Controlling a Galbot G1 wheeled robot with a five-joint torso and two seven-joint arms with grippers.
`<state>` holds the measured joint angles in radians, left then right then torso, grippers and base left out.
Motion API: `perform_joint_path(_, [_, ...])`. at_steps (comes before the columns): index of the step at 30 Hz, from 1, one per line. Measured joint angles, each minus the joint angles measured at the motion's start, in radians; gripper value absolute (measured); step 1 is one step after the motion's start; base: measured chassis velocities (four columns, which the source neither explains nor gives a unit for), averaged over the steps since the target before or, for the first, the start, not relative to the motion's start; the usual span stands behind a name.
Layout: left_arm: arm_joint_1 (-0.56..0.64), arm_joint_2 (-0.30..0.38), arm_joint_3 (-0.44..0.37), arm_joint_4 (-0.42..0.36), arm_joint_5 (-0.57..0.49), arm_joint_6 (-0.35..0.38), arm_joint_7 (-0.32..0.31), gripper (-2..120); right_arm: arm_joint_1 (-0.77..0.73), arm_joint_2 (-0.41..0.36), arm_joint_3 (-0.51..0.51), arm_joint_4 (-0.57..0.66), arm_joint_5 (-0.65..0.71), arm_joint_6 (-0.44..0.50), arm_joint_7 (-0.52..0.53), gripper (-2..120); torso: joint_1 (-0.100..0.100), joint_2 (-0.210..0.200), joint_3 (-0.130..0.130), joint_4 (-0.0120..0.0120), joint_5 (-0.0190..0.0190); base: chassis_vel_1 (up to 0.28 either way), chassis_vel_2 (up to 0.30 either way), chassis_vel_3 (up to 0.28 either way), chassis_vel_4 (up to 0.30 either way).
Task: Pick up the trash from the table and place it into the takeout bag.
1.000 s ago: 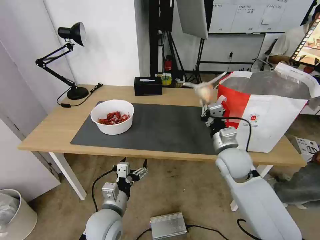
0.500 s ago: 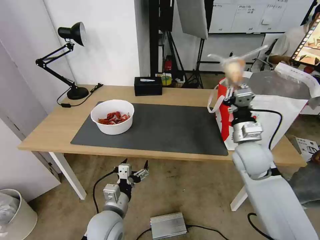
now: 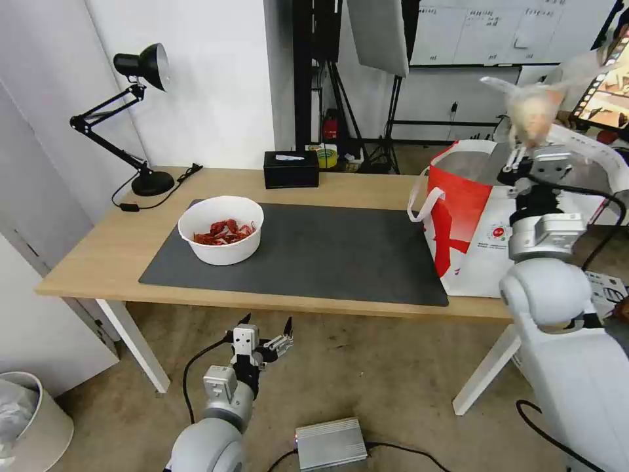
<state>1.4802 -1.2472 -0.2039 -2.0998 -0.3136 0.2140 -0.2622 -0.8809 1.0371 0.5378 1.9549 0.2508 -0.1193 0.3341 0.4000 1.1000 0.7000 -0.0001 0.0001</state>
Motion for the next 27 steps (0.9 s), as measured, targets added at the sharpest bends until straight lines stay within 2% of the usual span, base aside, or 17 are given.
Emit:
perform_joint_path(5, [-0.001,-0.001,0.001,0.002,0.0,0.0,0.0,100,0.013,-0.013,0.002,-0.011,0.087,-0.041,0.032,5,0.0,0.0,0.0,0.0,0.0,0.0,0.0,0.0,0.0])
perform_joint_path(8, [0.0,0.0,0.001,0.004,0.0,0.0,0.0,100,0.03,-0.021,-0.007,-0.015,0.226,-0.099,0.09,5,0.0,0.0,0.0,0.0001,0.0,0.0,0.0,0.0,0.0])
perform_joint_path(27, [0.004,-0.002,-0.004,0.004,-0.009,0.002,0.001,100,0.1,-0.029,-0.026,-0.045,0.44,-0.195,0.202,7,0.0,0.0,0.0,0.0001,-0.0001,0.0,0.0,0.0,0.0])
